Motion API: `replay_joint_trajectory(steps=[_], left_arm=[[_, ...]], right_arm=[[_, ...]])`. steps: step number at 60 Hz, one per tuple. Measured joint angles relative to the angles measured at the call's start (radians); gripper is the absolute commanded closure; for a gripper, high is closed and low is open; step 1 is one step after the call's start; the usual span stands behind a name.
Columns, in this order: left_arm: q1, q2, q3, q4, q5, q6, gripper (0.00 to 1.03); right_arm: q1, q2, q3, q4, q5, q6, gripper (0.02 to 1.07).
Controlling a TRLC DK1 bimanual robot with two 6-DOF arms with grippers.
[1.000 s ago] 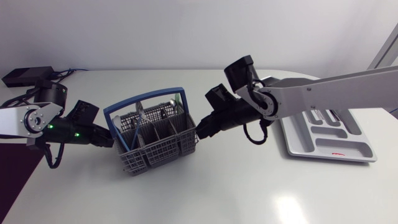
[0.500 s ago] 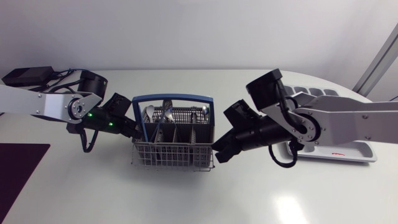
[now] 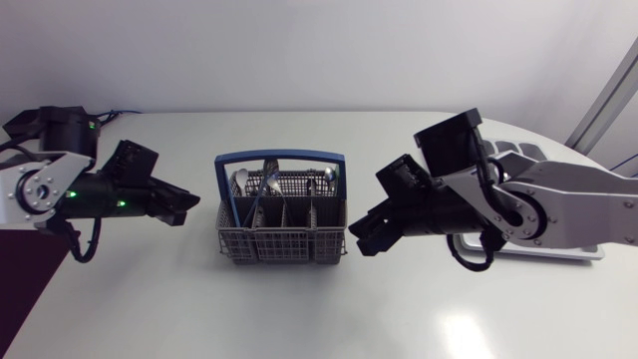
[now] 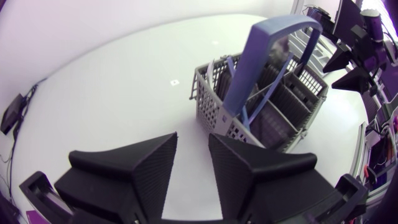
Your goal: Unload the cutlery basket into the drawer organizer.
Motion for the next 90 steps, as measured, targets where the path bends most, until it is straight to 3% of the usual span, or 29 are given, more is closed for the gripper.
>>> replay_joint_trajectory(steps=[7,14,23,31,51,78,90], left_arm=[[-0.030,-0.184,-0.074,0.045,0.004,0.002,0.55],[-0.144,-0.325,-0.131,0.078,-0.011,-0.005,0.55],[-0.327,-0.327,-0.174,0.183,-0.135,-0.013,0.55],[-0.425,-0.223,-0.183,0.284,-0.208,-0.013,0.55],[-0.496,0.041,-0.180,0.498,-0.339,-0.013,0.60],[-0.524,0.185,-0.121,0.646,-0.458,-0.013,0.79],[-0.570,0.194,-0.121,0.741,-0.539,-0.013,0.80]], right_arm=[[0.000,-0.054,-0.019,0.008,0.017,-0.007,0.18],[0.000,-0.086,-0.037,0.011,0.031,-0.013,0.18],[0.000,-0.092,-0.046,0.011,0.034,-0.018,0.18],[0.000,-0.093,-0.046,0.011,0.034,-0.019,0.18],[0.000,-0.092,-0.046,0.015,0.034,-0.022,0.18],[0.000,-0.066,-0.046,0.034,0.033,-0.037,0.18],[0.000,-0.064,-0.047,0.037,0.033,-0.044,0.18]])
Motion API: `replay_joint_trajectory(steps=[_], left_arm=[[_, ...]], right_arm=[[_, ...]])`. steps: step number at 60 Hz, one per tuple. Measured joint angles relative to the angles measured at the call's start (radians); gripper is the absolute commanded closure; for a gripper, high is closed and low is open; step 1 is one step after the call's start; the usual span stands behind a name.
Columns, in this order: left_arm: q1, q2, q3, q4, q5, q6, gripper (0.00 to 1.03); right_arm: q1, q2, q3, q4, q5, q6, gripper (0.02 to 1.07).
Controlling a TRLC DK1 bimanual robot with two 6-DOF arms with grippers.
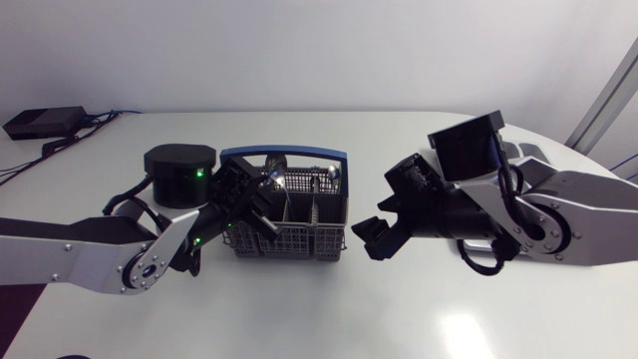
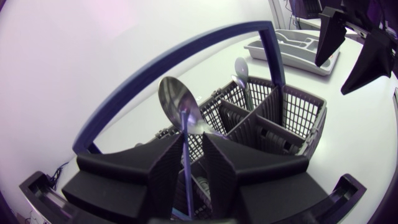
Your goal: Unload the cutlery basket into the drawer organizer.
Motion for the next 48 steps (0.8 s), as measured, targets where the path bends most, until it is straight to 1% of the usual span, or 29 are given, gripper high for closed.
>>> replay_joint_trajectory(steps=[7,19,21,24,25,27,28,31,33,48], left_arm=[[-0.029,0.016,0.000,0.052,-0.051,0.000,0.80],[-0.040,0.081,0.000,0.067,-0.097,0.000,0.81],[-0.040,0.089,0.000,0.073,-0.104,0.000,0.84],[-0.040,0.098,0.000,0.087,-0.109,0.000,0.87],[-0.040,0.104,0.000,0.097,-0.113,0.000,0.89],[-0.042,0.110,0.000,0.107,-0.119,0.000,0.90],[-0.042,0.113,0.000,0.113,-0.122,0.000,0.92],[-0.045,0.117,0.000,0.123,-0.130,0.000,0.95],[-0.047,0.121,0.000,0.134,-0.134,0.000,0.99],[-0.053,0.130,0.000,0.159,-0.148,0.000,1.00]], right_arm=[[0.000,0.000,-0.005,0.007,0.000,0.000,0.18],[0.000,0.002,-0.016,0.008,0.000,0.000,0.18],[0.000,0.002,-0.016,0.008,0.000,0.000,0.18],[0.000,0.002,-0.018,0.013,0.000,0.000,0.18],[0.000,0.002,-0.019,0.015,0.000,0.000,0.18],[0.000,0.002,-0.022,0.019,0.000,0.000,0.18],[0.000,0.002,-0.023,0.021,0.000,0.000,0.18],[0.000,0.002,-0.029,0.025,0.000,0.000,0.18],[0.000,0.002,-0.031,0.026,0.000,0.000,0.18],[0.000,0.004,-0.032,0.027,0.000,0.000,0.18]])
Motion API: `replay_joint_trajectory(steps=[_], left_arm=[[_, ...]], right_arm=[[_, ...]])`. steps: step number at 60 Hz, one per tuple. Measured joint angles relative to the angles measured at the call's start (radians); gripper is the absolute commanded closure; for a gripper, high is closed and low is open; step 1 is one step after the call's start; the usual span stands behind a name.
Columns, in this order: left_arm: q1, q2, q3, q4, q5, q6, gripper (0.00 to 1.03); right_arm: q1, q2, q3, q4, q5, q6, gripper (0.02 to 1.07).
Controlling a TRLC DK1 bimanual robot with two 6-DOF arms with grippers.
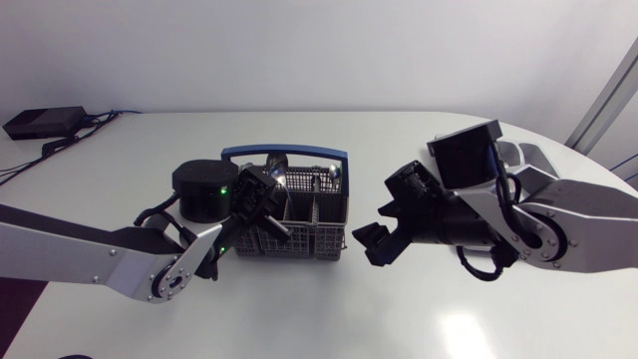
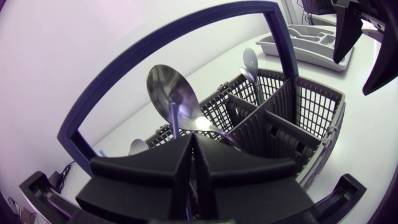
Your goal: Unload the cutlery basket into the drawer organizer.
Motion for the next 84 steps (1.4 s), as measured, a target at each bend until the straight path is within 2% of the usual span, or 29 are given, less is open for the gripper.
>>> replay_joint_trajectory(steps=[21,26,37,51,63,84], left_arm=[[0.000,-0.113,-0.060,0.015,-0.003,0.000,0.99],[-0.003,-0.113,-0.060,0.016,-0.003,0.000,0.84],[-0.006,-0.102,-0.060,0.016,-0.003,0.000,0.66],[-0.016,-0.048,-0.048,0.017,-0.006,0.003,0.66],[-0.026,-0.003,-0.026,0.062,-0.068,0.007,0.67],[-0.033,-0.012,-0.026,0.087,-0.127,0.008,0.67]], right_arm=[[0.002,0.014,-0.001,0.006,0.000,0.000,0.18],[0.002,0.014,-0.001,0.006,0.000,0.000,0.18],[0.002,0.014,-0.005,0.006,0.000,0.000,0.18],[0.002,0.014,-0.013,0.009,0.000,0.000,0.18],[0.002,0.014,-0.013,0.010,0.000,0.000,0.18],[0.002,0.018,-0.018,0.022,-0.001,0.000,0.18]])
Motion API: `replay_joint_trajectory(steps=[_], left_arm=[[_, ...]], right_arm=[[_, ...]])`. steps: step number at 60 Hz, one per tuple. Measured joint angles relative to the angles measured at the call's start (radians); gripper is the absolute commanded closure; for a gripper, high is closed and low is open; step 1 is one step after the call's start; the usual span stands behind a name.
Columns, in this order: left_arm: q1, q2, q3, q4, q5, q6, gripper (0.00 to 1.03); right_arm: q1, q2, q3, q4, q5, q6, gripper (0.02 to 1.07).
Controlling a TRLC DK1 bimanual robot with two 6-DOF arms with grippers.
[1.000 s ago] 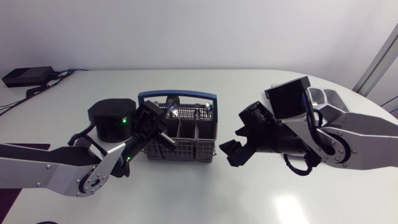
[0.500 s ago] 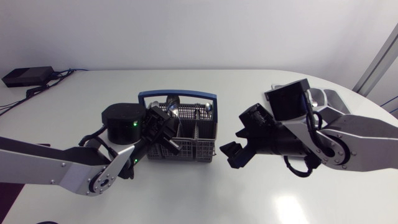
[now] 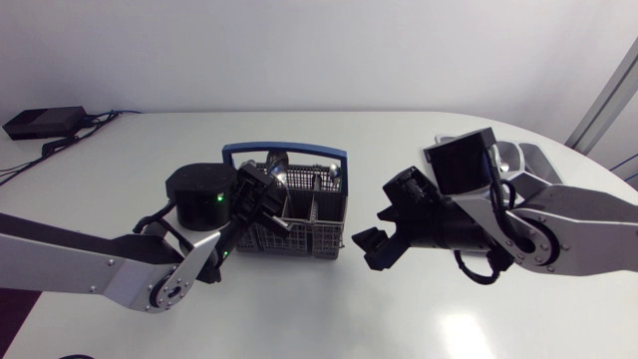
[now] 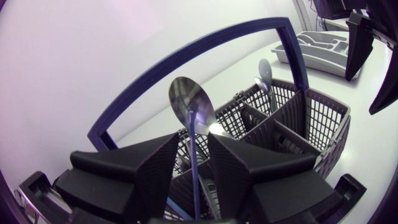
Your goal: Unload the cutlery basket into the drawer organizer.
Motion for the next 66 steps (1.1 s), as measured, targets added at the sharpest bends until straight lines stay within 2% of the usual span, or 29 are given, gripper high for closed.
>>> replay_joint_trajectory(steps=[13,19,27,39,44,50,66], left_arm=[[0.000,0.063,0.049,0.001,-0.007,0.008,0.70],[0.000,0.100,0.081,0.010,-0.007,0.011,0.81],[0.003,0.115,0.086,0.031,-0.011,0.011,1.00],[0.006,0.102,0.074,0.043,-0.013,0.011,1.00],[-0.002,0.060,0.040,0.044,-0.009,0.011,1.00],[-0.011,-0.004,0.003,0.048,-0.006,0.023,1.00],[-0.029,-0.162,-0.129,0.127,-0.002,0.039,1.00]], right_arm=[[0.000,0.000,0.000,0.001,0.000,0.000,0.18],[0.000,0.000,-0.006,0.004,-0.002,0.000,0.18],[0.000,0.000,-0.015,0.004,-0.002,0.000,0.17],[0.000,0.000,-0.015,0.005,-0.002,0.000,0.17],[0.000,0.000,-0.015,0.005,-0.002,0.000,0.12],[0.000,0.000,-0.015,0.005,-0.002,0.000,0.12],[0.019,0.000,-0.015,0.006,0.002,0.000,0.12]])
